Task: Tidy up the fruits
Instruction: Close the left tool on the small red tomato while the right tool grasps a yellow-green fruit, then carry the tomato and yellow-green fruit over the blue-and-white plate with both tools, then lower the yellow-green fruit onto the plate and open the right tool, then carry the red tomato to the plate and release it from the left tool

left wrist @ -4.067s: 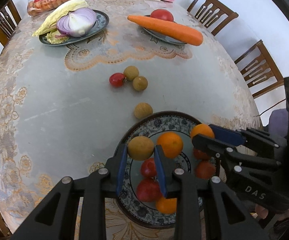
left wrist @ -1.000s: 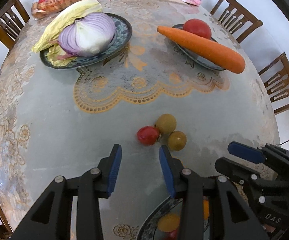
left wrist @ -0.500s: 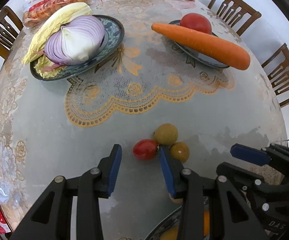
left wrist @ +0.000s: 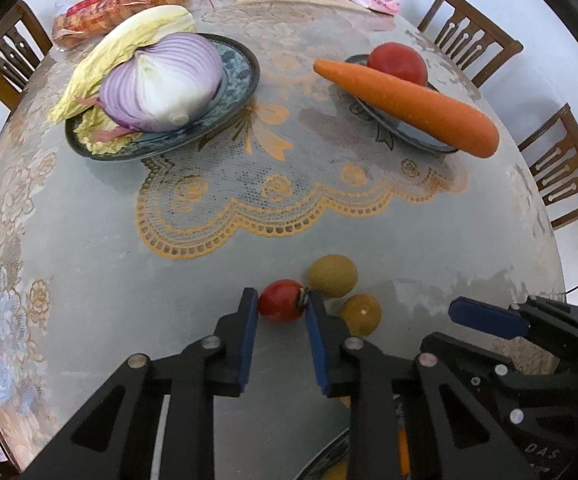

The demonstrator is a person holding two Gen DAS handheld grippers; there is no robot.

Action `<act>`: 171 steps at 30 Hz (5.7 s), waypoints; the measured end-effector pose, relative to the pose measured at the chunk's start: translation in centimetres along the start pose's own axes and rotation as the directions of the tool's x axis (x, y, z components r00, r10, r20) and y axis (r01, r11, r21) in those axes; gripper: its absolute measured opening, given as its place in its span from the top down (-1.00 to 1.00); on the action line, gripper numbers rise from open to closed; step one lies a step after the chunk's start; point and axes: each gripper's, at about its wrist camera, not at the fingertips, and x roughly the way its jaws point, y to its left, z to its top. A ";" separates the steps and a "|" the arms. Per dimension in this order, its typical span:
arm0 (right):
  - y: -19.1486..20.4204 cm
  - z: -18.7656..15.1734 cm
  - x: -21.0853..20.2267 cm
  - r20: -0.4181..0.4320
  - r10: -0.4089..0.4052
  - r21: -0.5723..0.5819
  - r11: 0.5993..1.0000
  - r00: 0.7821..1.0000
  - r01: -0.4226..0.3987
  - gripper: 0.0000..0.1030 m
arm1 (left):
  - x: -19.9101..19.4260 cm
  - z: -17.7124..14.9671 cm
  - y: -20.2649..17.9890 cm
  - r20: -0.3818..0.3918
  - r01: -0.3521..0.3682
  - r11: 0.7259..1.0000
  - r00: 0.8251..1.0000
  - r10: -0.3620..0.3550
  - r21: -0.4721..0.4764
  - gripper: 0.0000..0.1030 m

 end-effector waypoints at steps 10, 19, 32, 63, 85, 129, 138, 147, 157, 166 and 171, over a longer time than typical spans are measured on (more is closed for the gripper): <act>2.3 1.0 1.0 -0.003 0.007 -0.076 0.997 1.000 -0.007 0.21 | -1.8 -1.6 2.0 0.011 0.010 0.998 1.000 -0.009 -0.068 0.51; 4.2 1.5 2.4 -0.017 0.006 -0.125 0.992 1.000 -0.008 0.21 | -3.1 -3.1 3.7 0.025 0.005 0.991 1.000 -0.001 -0.133 0.51; 4.4 1.7 3.5 -0.004 -0.031 -0.128 0.991 1.000 0.030 0.37 | -4.0 -4.1 3.8 0.040 0.000 0.989 0.999 0.006 -0.150 0.51; 4.7 -1.8 -1.5 0.091 -0.014 -0.066 0.998 0.996 0.020 0.50 | -8.3 -6.7 1.8 0.101 0.052 0.995 0.994 -0.044 -0.081 0.51; 3.4 -6.3 -5.9 0.145 -0.033 0.010 0.999 0.989 0.032 0.50 | -9.5 -9.3 -1.8 0.082 0.111 0.993 0.990 -0.114 0.045 0.51; 2.8 -9.8 -6.1 0.089 -0.026 0.028 0.999 0.996 0.024 0.49 | -4.2 -5.3 4.5 0.070 -0.004 0.999 0.998 0.007 -0.040 0.31; 2.1 -10.2 -6.3 0.083 -0.031 0.040 0.999 0.996 0.028 0.50 | -2.0 -4.0 4.1 0.063 -0.043 0.998 0.997 0.045 -0.041 0.31; 1.7 -10.4 -6.5 0.081 -0.031 0.048 0.998 0.996 0.027 0.49 | -1.4 -3.4 4.4 0.068 -0.052 0.997 0.996 0.056 -0.054 0.59; 2.3 -10.2 -6.4 0.081 -0.023 0.034 0.999 0.996 0.020 0.50 | -3.8 -4.7 3.6 0.080 -0.016 0.999 0.997 0.020 -0.051 0.60; 3.3 -10.2 -6.5 0.082 -0.014 0.013 1.000 0.996 0.013 0.49 | -7.8 -7.0 1.6 0.096 0.040 0.999 0.995 -0.039 -0.006 0.60; 3.7 -10.5 -6.8 0.087 -0.013 0.005 1.000 0.996 0.013 0.50 | -9.4 -8.7 0.7 0.076 0.077 0.997 0.994 -0.079 0.025 0.60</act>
